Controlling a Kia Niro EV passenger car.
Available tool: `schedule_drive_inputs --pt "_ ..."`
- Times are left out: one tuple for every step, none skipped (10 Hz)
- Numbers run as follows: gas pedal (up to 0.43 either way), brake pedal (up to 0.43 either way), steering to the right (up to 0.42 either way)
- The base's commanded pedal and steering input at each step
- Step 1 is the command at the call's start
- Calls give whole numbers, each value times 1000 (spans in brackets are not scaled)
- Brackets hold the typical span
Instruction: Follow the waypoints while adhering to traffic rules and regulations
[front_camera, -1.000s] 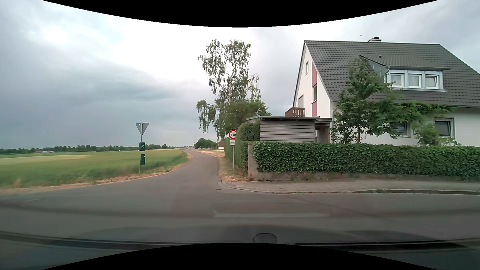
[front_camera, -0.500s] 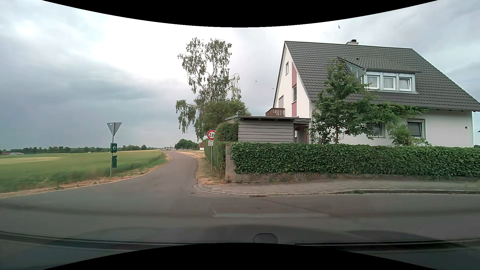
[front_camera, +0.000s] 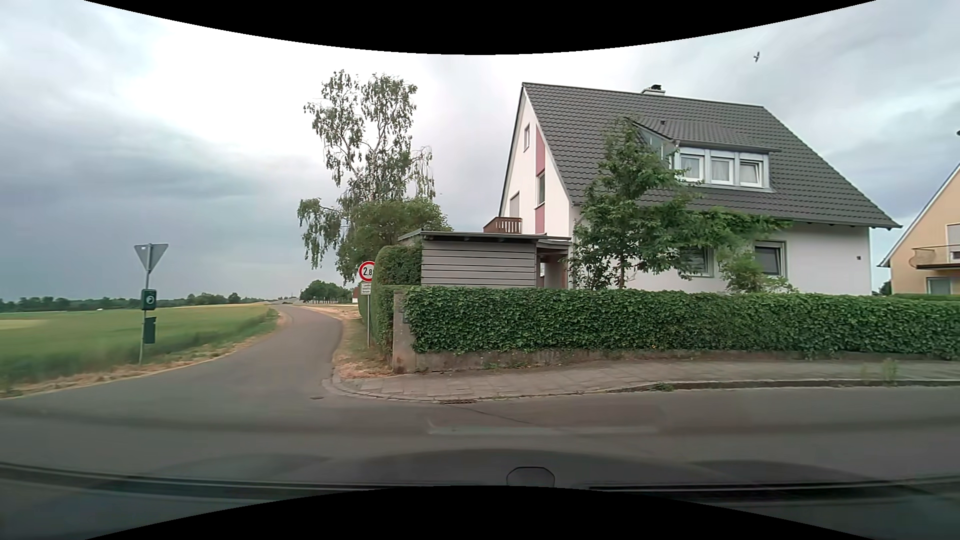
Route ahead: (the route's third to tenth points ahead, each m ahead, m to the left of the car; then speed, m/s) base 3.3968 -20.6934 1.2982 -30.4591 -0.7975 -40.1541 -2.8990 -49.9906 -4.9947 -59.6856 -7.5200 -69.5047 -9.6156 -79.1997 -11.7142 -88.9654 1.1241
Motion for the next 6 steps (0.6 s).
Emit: schedule_drive_inputs --pt "79 0 823" --pt "79 0 819" --pt "79 0 812" --pt "79 0 804" --pt "79 0 795" --pt "79 0 792"
